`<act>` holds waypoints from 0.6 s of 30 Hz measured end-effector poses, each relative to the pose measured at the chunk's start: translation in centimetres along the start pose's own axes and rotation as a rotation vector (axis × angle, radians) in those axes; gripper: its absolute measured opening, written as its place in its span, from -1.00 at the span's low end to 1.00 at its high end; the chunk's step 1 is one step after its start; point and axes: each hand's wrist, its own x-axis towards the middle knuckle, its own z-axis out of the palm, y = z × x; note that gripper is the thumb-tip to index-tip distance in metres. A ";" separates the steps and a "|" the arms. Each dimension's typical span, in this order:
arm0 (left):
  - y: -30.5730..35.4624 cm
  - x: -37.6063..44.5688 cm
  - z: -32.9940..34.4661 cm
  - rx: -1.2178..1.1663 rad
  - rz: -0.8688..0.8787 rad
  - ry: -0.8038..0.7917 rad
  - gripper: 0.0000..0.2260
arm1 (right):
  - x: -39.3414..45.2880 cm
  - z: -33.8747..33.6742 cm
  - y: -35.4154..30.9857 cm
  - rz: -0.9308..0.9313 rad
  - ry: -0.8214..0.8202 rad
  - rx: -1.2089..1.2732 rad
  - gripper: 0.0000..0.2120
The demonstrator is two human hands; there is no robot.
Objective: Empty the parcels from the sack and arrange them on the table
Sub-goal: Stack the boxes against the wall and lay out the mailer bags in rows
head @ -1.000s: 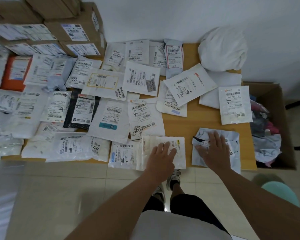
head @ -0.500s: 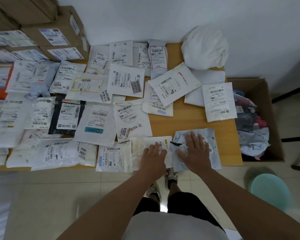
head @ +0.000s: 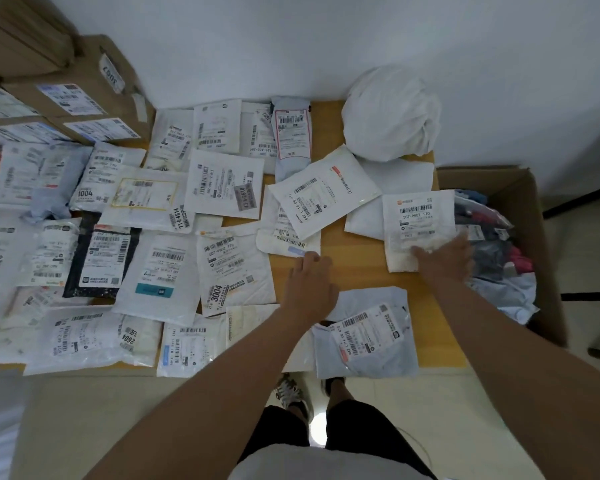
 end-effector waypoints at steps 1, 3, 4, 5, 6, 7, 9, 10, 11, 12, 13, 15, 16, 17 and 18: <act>0.0 0.3 0.0 -0.014 -0.028 -0.008 -0.62 | -0.4 0.1 0.1 -0.008 0.005 0.098 -0.24; 0.3 1.0 0.1 -0.059 -0.057 -0.013 -0.63 | -1.3 -0.5 0.7 0.020 0.007 0.346 -0.58; 0.7 1.3 0.2 -0.093 -0.059 -0.006 -0.65 | -1.6 -1.1 1.1 0.049 0.009 0.451 -0.77; 1.0 1.6 0.3 -0.125 -0.056 0.003 -0.67 | -2.0 -1.7 1.4 0.071 -0.004 0.530 -0.91; 1.3 1.8 0.3 -0.158 -0.058 0.014 -0.68 | -2.5 -1.9 1.7 0.082 -0.024 0.565 -0.88; 1.6 1.9 0.5 -0.206 -0.076 0.018 -0.70 | -3.1 -2.1 1.9 0.089 -0.059 0.563 -0.84; 1.8 1.9 0.3 -0.390 -0.199 0.014 -0.74 | -5.4 -1.3 1.8 0.066 -0.171 0.504 -0.84; 1.8 1.7 0.2 -0.507 -0.292 0.005 -0.75 | -6.6 -0.8 1.6 0.039 -0.231 0.471 -0.84; 1.9 1.6 0.0 -0.603 -0.383 0.001 -0.75 | -7.7 -0.2 1.1 0.012 -0.289 0.442 -0.84; 1.7 1.4 -0.1 -0.663 -0.450 0.010 -0.74 | -8.4 0.2 0.7 -0.005 -0.333 0.410 -0.85; 1.5 1.3 -0.2 -0.685 -0.486 0.021 -0.74 | -9.0 0.6 0.3 -0.017 -0.363 0.371 -0.87; 1.0 1.1 -0.4 -0.638 -0.519 -0.002 -0.77 | -9.3 0.9 -0.2 -0.037 -0.355 0.265 -0.92; 0.8 0.9 -0.4 -0.591 -0.525 -0.026 -0.78 | -9.1 0.9 -0.1 -0.043 -0.337 0.204 -0.93; 0.5 0.9 -0.4 -0.551 -0.522 -0.044 -0.78 | -8.8 0.8 0.1 -0.053 -0.327 0.134 -0.90; 0.2 1.0 -0.2 -0.510 -0.506 -0.053 -0.77 | -8.5 0.6 0.4 -0.068 -0.326 0.051 -0.85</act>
